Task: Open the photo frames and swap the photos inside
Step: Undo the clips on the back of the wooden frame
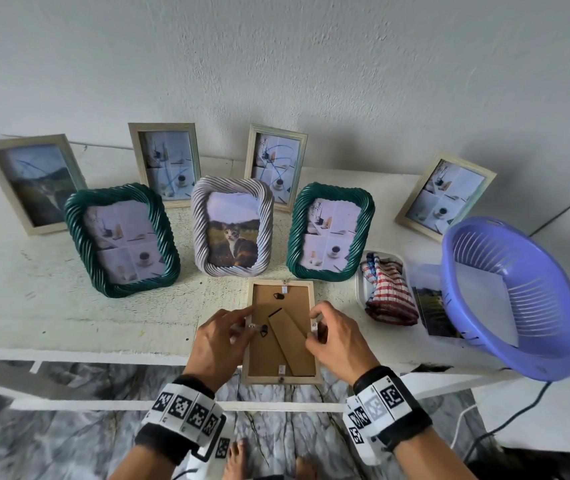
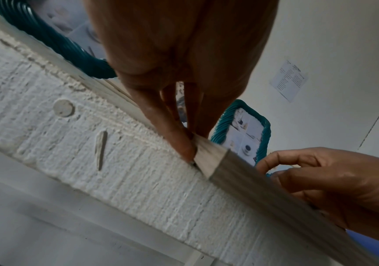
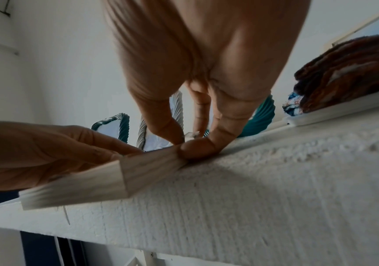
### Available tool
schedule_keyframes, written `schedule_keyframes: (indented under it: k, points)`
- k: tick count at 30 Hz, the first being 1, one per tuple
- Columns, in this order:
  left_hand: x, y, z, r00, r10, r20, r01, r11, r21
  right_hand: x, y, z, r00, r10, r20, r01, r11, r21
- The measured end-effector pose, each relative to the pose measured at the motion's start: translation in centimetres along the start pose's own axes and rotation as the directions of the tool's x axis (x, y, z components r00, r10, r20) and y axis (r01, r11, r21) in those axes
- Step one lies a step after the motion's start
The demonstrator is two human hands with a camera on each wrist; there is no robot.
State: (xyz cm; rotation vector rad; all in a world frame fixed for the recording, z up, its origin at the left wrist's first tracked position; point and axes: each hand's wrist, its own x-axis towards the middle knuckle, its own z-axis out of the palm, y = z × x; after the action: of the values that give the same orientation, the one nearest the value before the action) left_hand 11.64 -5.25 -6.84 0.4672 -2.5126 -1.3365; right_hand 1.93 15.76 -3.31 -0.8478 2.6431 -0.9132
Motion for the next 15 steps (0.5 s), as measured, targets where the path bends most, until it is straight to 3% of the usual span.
schedule_keyframes:
  k: [10, 15]
  points:
    - [-0.1, 0.7, -0.2, 0.999, 0.019, -0.028, -0.017, 0.999, 0.052, -0.3, 1.0, 0.0, 1.0, -0.015, -0.003, 0.016, 0.997, 0.072]
    - [0.1, 1.4, -0.2, 0.999, -0.025, -0.048, 0.03, 0.994, 0.105, -0.5, 1.2, 0.5, 0.996, 0.071, -0.048, -0.067, 0.995, 0.075]
